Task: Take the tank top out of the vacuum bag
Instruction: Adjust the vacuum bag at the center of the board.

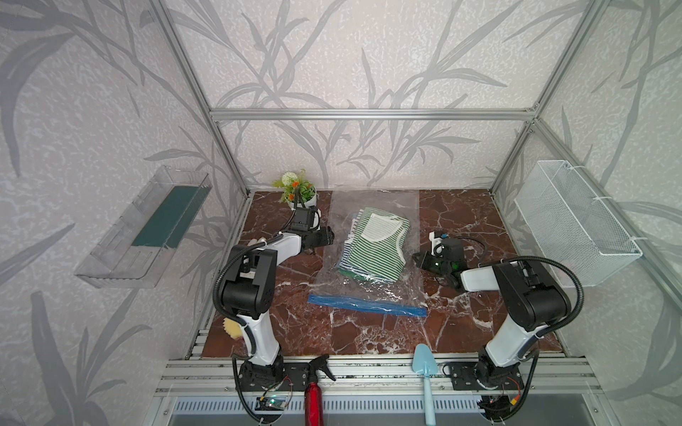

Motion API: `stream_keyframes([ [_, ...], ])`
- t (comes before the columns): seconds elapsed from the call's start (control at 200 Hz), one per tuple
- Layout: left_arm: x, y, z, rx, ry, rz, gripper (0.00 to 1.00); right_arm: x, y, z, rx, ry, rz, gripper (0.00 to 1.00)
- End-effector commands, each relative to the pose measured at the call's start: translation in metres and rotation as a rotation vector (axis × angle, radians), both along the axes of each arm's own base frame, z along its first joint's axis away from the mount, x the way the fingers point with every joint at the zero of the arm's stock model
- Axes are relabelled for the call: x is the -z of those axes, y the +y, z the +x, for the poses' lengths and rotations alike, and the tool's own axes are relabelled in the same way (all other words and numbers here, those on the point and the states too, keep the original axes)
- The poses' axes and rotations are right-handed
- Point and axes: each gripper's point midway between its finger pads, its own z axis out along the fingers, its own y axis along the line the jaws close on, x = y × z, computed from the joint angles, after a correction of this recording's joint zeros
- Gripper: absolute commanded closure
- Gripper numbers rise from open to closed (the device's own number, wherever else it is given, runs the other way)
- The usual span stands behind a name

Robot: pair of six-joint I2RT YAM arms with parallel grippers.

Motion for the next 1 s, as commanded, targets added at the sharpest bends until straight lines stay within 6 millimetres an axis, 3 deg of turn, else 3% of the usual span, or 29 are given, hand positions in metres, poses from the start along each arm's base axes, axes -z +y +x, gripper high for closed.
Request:
stream_keyframes([
  [0.0, 0.006, -0.006, 0.003, -0.002, -0.006, -0.093, 0.40, -0.003, -0.001, 0.004, 0.002, -0.011, -0.007, 1.00],
  [0.295, 0.013, -0.014, 0.004, 0.040, -0.012, -0.221, 0.50, -0.003, 0.002, 0.004, -0.009, -0.011, 0.001, 1.00],
  [0.36, 0.012, -0.019, 0.004, 0.063, -0.019, -0.240, 0.61, -0.003, 0.002, 0.004, -0.010, -0.010, 0.000, 1.00],
  [0.445, 0.010, -0.020, 0.003, 0.071, -0.027, -0.246, 0.83, -0.003, 0.001, 0.004, -0.010, -0.011, -0.002, 1.00],
  [0.57, 0.002, -0.020, 0.000, 0.077, -0.041, -0.251, 1.00, -0.004, 0.001, 0.005, -0.009, -0.016, -0.006, 1.00],
  [0.825, -0.023, -0.021, -0.024, 0.059, -0.068, -0.108, 1.00, -0.008, -0.003, 0.005, 0.000, -0.037, -0.022, 1.00],
  [0.995, -0.038, -0.006, -0.048, -0.073, -0.097, -0.030, 1.00, -0.012, -0.002, 0.004, -0.008, -0.047, -0.034, 1.00],
])
